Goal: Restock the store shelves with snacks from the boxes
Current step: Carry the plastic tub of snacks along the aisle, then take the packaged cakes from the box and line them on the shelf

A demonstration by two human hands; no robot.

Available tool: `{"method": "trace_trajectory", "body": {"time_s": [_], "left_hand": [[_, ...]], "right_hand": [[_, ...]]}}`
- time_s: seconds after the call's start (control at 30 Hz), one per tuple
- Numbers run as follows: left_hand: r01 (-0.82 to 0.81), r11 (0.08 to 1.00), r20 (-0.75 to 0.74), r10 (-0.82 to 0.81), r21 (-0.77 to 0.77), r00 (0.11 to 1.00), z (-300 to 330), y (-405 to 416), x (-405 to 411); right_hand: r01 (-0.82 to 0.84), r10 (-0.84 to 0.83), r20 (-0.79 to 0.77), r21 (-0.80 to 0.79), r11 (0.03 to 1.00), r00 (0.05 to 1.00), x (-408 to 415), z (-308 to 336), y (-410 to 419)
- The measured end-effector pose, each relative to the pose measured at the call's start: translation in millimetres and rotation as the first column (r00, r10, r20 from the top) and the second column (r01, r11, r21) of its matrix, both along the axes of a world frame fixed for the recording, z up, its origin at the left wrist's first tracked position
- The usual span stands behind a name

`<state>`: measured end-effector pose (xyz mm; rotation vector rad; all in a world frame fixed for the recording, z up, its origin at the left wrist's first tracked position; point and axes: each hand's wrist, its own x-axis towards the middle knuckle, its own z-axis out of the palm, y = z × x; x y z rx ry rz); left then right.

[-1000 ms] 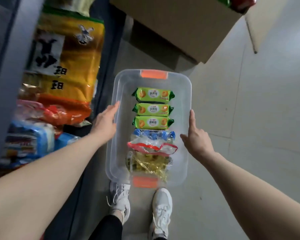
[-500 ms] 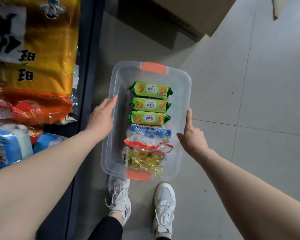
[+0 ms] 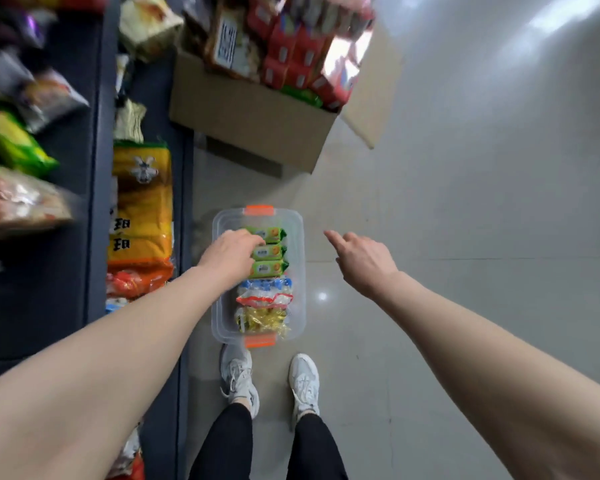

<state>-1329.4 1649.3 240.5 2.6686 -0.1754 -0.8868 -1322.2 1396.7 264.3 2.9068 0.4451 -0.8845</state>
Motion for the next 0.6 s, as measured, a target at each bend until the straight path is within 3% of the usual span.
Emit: {"method": "trace_trajectory", "body": {"time_s": [0.1, 0.17, 0.27, 0.43, 0.6], "left_hand": [[0.123, 0.992, 0.055, -0.125, 0.042, 0.991, 63.4, -15.9, 18.7], [0.234, 0.972, 0.175, -0.236, 0.034, 0.956, 182.5, -53.7, 28.7], [0.303, 0.953, 0.304, -0.294, 0.018, 0.906, 245.5, -74.6, 55.9], [0.460, 0.882, 0.534, -0.439, 0.101, 0.723, 371.5, -155.0, 104.2], [0.552, 0.818, 0.661, -0.505, 0.161, 0.556, 439.5, -269.3, 167.4]], "right_hand": [[-0.115, 0.113, 0.095, 0.019, 0.993, 0.989, 10.4, 62.0, -3.3], [-0.046, 0.051, 0.213, -0.030, 0.999, 0.976, 2.4, 185.4, -38.2], [-0.097, 0.087, 0.347, 0.014, 0.995, 0.934, 15.9, 241.0, -58.6], [-0.025, 0.009, 0.584, 0.019, 0.999, 0.811, 33.1, 357.5, -147.5], [0.073, -0.044, 0.700, -0.012, 0.997, 0.713, 64.8, 418.1, -268.3]]}}
